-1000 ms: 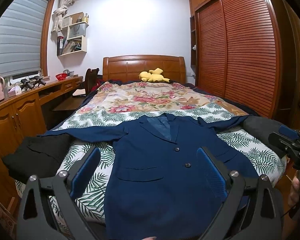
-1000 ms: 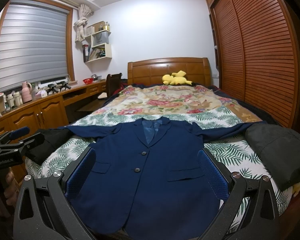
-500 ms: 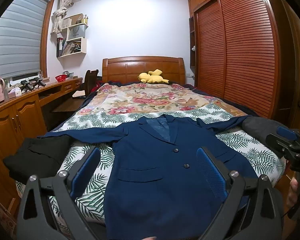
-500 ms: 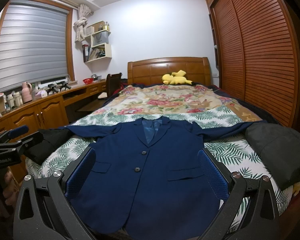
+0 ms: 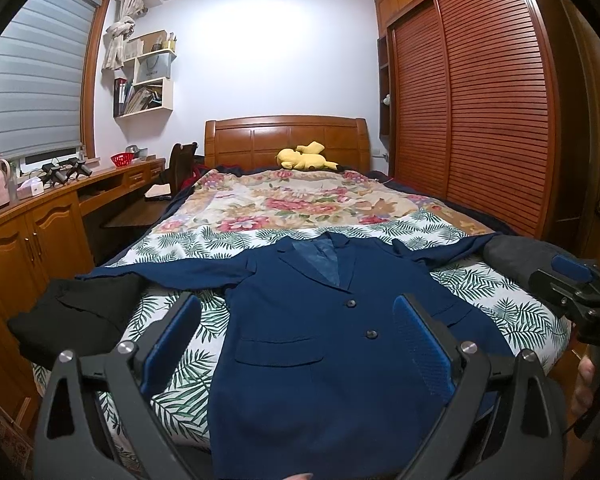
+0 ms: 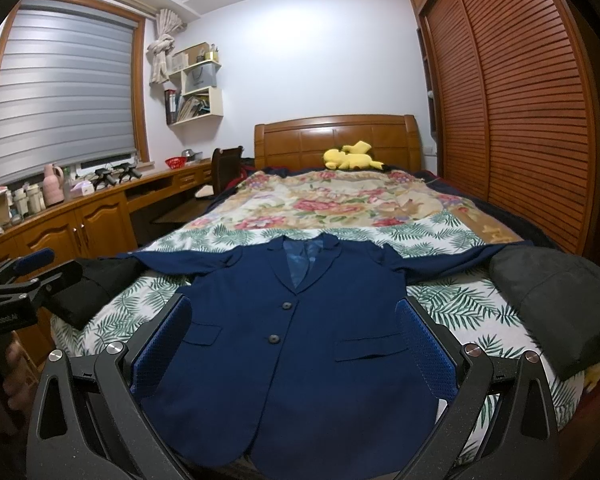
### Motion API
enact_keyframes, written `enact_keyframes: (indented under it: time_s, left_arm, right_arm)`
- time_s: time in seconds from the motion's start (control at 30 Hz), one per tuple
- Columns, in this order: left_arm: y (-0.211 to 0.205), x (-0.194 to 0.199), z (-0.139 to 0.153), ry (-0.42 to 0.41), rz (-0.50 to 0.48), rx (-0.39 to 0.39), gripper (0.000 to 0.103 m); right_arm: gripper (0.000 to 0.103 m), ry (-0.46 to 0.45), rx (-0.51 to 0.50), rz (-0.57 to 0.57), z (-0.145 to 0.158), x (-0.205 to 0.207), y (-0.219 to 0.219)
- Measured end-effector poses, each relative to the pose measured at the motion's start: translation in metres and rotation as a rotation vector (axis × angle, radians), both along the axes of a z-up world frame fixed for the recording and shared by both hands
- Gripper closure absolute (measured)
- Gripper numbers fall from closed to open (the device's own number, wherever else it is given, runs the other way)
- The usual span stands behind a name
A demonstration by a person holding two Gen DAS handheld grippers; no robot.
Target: Fold large clothes
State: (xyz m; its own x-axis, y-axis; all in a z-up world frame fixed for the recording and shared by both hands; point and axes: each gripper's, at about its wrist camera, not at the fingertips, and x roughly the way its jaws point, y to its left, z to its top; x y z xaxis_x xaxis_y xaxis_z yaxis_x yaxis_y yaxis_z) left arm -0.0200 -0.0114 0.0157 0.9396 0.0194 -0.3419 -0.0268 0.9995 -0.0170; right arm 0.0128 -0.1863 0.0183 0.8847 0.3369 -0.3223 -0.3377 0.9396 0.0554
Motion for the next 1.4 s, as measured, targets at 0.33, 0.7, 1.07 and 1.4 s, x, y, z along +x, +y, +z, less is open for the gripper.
enact_keyframes:
  time_s: [0.33, 0.7, 1.07, 1.4]
  left_arm:
    - [0.001, 0.0, 0.0, 0.003, 0.0, -0.004, 0.005]
    - [0.002, 0.0, -0.001, 0.005, 0.001, -0.004, 0.005]
    - [0.021, 0.021, -0.027, 0.069, 0.04, -0.005, 0.005]
    - [0.047, 0.033, -0.05, 0.089, 0.094, 0.0, 0.005]
  right_arm:
    - [0.0, 0.001, 0.001, 0.001, 0.001, 0.001, -0.001]
    - [0.0, 0.006, -0.003, 0.002, -0.004, 0.004, -0.007]
    - [0.0, 0.028, -0.058, 0.007, -0.016, 0.01, 0.012]
    - [0.0, 0.065, -0.068, 0.027, -0.035, 0.038, 0.027]
